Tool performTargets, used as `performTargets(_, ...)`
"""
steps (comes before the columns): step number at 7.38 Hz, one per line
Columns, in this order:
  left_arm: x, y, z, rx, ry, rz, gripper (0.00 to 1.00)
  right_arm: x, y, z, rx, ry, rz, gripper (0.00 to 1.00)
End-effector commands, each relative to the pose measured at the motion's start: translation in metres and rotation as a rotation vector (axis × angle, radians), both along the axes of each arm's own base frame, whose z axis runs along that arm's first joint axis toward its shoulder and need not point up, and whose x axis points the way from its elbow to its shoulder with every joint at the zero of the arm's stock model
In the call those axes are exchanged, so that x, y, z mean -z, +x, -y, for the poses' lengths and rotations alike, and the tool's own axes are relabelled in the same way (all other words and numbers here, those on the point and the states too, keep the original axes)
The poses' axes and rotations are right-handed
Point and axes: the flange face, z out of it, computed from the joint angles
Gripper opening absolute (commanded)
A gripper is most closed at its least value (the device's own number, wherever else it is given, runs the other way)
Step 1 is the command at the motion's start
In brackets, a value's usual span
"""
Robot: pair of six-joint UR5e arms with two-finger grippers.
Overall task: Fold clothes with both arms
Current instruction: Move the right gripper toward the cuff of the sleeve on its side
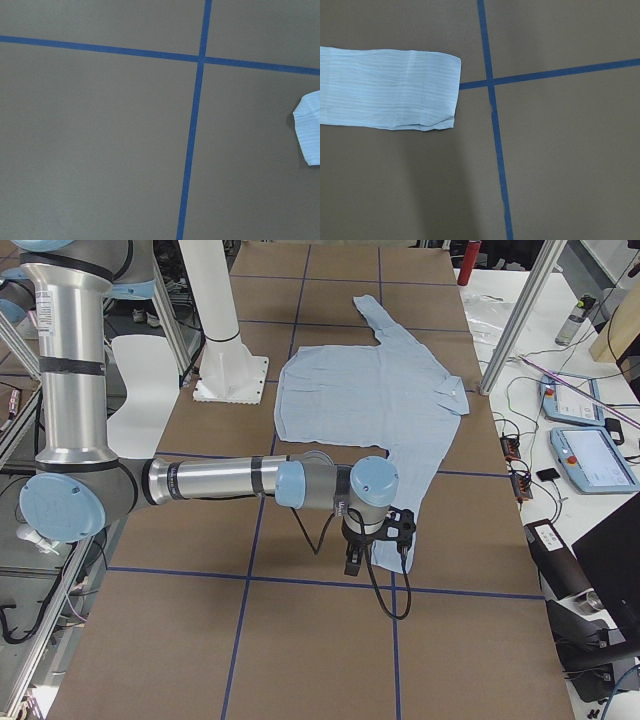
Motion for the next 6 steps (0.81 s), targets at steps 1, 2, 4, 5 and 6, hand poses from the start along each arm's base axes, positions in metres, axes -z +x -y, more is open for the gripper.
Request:
performTargets(1,0.019,0.001,0.004,-0.002,0.038,-0.003,1.0,0.015,-0.005,0.005,0.007,0.029,0.012,1.0)
performTargets(2,0.039,0.004,0.018,-0.004,0.067,-0.036,1.0,0.045,-0.024,0.033,0.044,0.137,0.015,1.0)
performTargets(4,0.074,0.011,0.034,-0.015,0.125,-0.133,1.0,0.05,-0.062,0.039,0.076,0.135,0.04,1.0)
performTargets(5,0.077,0.012,0.039,-0.016,0.135,-0.129,1.0,0.044,-0.079,0.04,0.106,0.12,0.041,1.0)
performTargets(6,0.083,0.013,0.043,-0.021,0.16,-0.128,1.0,0.048,-0.106,0.042,0.156,0.18,0.045,1.0)
